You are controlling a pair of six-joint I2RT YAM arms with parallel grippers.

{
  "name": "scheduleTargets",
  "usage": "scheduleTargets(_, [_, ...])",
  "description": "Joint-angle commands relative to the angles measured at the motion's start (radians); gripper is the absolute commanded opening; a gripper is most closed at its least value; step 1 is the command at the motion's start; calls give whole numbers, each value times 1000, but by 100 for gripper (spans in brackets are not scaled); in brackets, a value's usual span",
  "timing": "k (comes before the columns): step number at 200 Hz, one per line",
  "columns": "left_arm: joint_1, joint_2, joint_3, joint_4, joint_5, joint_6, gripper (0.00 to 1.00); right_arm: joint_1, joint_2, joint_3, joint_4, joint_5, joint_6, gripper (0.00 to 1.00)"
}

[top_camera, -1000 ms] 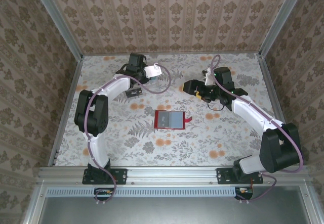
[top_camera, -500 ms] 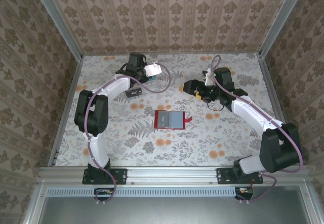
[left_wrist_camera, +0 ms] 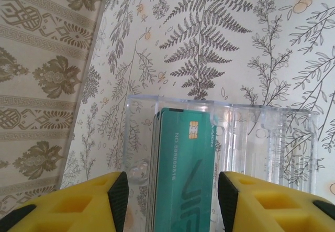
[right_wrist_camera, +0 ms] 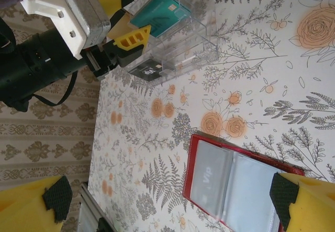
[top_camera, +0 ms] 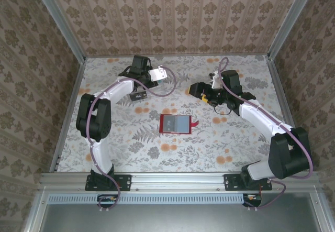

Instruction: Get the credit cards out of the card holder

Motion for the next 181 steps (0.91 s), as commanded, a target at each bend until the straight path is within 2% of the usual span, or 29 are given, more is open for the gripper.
scheduleTargets(1, [2, 23, 16, 34, -40, -2, 51, -2, -12, -10, 13, -18, 3, 100])
scheduleTargets(44, [3, 44, 15, 106, -134, -8, 50, -3, 1, -8, 21, -20, 6, 100])
scheduleTargets(88, [0, 20, 19, 102, -121, -19, 50, -3, 13, 1, 22, -24, 6, 100])
scheduleTargets(130, [-21, -77, 3, 103, -111, -70, 52, 6, 21, 10, -7, -5, -20, 100])
scheduleTargets(146, [-36, -119, -5, 99, -134, -109, 57, 23, 23, 15, -36, 28, -48, 100])
scheduleTargets(164, [-39, -168, -15, 91, -186, -193, 72, 55, 23, 21, -79, 84, -90, 100])
scheduleTargets(173, [-66, -193, -23, 84, -211, -235, 82, 69, 23, 21, -97, 107, -106, 100])
scheduleTargets(179, [-73, -210, -29, 82, -228, -265, 97, 81, 23, 19, -101, 118, -112, 100])
scheduleTargets(181, [-75, -215, -32, 82, -234, -275, 99, 83, 25, 19, -103, 124, -114, 100])
